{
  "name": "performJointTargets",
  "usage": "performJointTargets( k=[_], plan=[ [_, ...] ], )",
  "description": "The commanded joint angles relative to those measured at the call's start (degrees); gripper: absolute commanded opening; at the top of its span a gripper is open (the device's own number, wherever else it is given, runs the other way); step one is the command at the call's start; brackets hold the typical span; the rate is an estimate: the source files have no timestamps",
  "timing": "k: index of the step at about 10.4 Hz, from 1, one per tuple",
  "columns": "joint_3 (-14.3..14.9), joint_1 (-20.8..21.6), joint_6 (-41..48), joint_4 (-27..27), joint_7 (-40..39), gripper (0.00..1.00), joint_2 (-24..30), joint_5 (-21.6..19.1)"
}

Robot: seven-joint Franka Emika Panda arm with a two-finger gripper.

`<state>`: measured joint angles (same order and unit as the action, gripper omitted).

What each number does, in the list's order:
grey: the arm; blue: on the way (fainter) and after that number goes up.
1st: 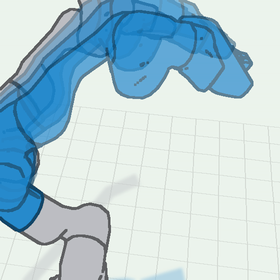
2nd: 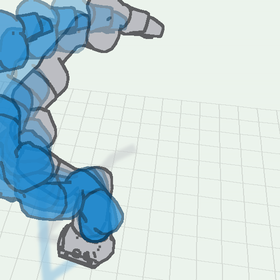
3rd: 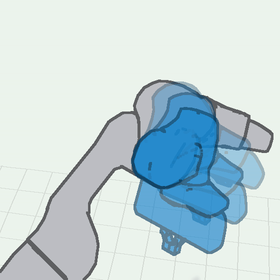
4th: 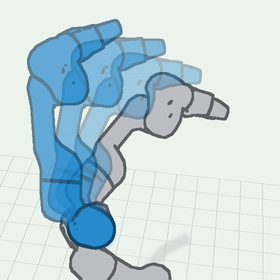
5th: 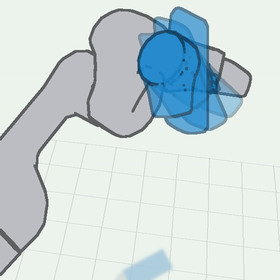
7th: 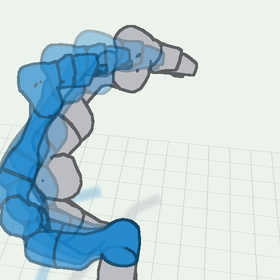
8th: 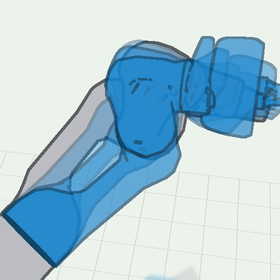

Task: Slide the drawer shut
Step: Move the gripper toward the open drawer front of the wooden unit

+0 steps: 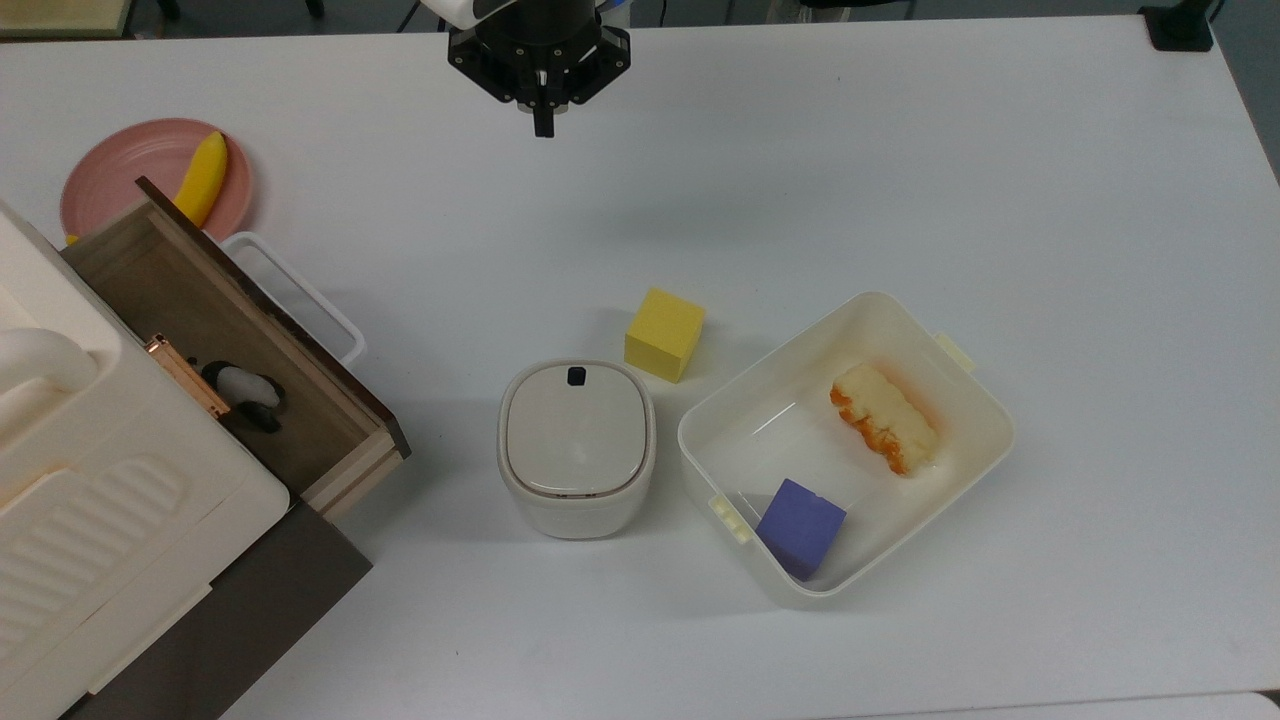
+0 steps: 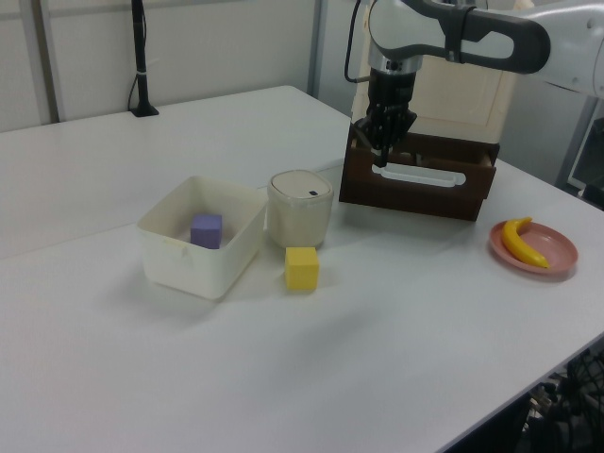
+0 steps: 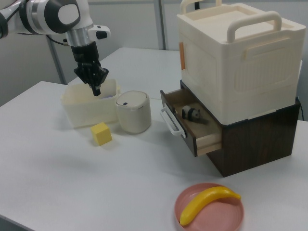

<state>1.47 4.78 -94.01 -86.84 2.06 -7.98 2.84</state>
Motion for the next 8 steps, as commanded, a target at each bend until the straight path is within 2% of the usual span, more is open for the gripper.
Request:
performJointTargets(
  k=[1, 6, 8],
  plan=[
    [0.47, -0.65, 0.84, -3.24, 5.75, 0.00, 0.95, -2.49],
    [0.47, -5.57, -1.52, -3.25, 6.29, 0.00, -3.79, -2.49],
    [0.55, -7.50, -2.58, -2.38, 10.40, 0.00, -6.68, -2.40]
  ],
)
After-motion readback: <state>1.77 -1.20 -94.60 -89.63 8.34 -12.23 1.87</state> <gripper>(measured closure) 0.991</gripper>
